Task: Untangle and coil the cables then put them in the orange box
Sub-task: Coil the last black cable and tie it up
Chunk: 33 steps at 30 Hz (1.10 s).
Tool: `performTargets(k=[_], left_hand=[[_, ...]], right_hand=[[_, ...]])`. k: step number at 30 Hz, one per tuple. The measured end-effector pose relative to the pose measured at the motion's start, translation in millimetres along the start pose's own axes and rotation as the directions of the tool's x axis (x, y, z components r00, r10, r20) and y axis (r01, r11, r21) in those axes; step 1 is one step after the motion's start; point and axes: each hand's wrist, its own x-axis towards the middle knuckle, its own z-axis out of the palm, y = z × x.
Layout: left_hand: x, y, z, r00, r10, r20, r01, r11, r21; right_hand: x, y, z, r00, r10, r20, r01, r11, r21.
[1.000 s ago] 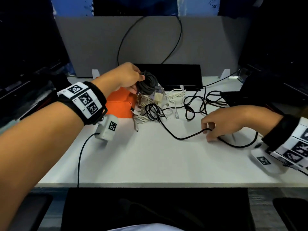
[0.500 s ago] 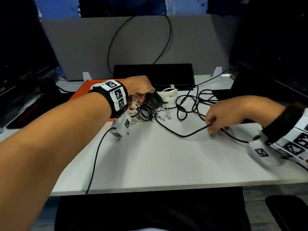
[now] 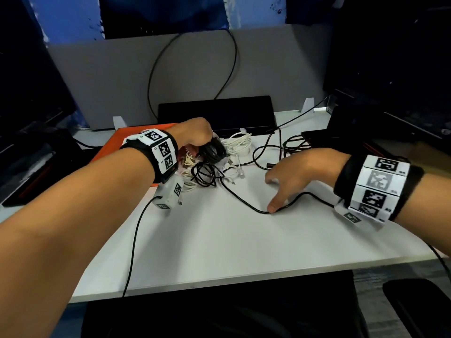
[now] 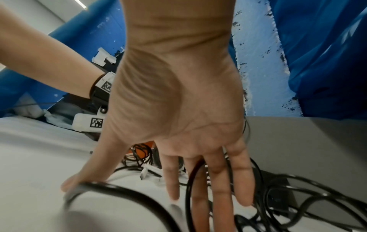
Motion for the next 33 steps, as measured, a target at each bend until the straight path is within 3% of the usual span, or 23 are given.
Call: performTargets(k=[8, 10, 12, 14, 15, 18, 22, 26, 30, 33], left_hand=[[-5, 9, -15, 0.958, 0.149, -0.244, -0.136, 0.988, 0.068], [-10, 18, -17, 0.950, 0.147, -0.276, -0.159, 0.987, -0.023], [-18, 29, -15, 0.956, 0.129, -0.265, -0.183, 0.965, -0.190], [-27, 40, -8, 0.984, 0.076, -0.161, -0.142, 0.879, -0.456], [-31, 45, -2, 0.996, 0.059, -0.062, -0.084, 0.816, -0.572], [-34, 48, 17, 0.966, 0.092, 0.243, 0.106, 0.713, -0.693], [-27, 40, 41, 0.893, 0.105, 0.438, 0.197, 0.784, -0.588], [-27, 34, 40, 0.866, 0.066, 0.496, 0.189, 0.875, -0.445], [-26, 32, 32, 0.882, 0.005, 0.471, 0.146, 0.948, -0.284], [-19, 29, 31, 0.909, -0.034, 0.415, 0.131, 0.970, -0.206]], right_hand=[[-31, -1, 22, 0.998, -0.049, 0.050, 0.048, 0.998, 0.037], [-36, 1, 15, 0.993, -0.090, -0.082, 0.094, 0.995, 0.039], [-31, 3, 5, 0.929, -0.136, -0.344, 0.142, 0.990, -0.008], [-19, 4, -5, 0.855, -0.124, -0.503, 0.123, 0.992, -0.035], [-12, 5, -8, 0.847, -0.107, -0.521, 0.084, 0.994, -0.068], [8, 8, -14, 0.922, -0.037, -0.386, 0.018, 0.998, -0.053], [33, 4, -10, 0.982, -0.032, -0.188, 0.018, 0.997, -0.075], [36, 4, -7, 0.976, -0.026, -0.214, 0.005, 0.995, -0.095], [23, 15, -19, 0.974, 0.083, -0.209, -0.139, 0.954, -0.266], [17, 21, -21, 0.967, 0.142, -0.212, -0.199, 0.941, -0.275]])
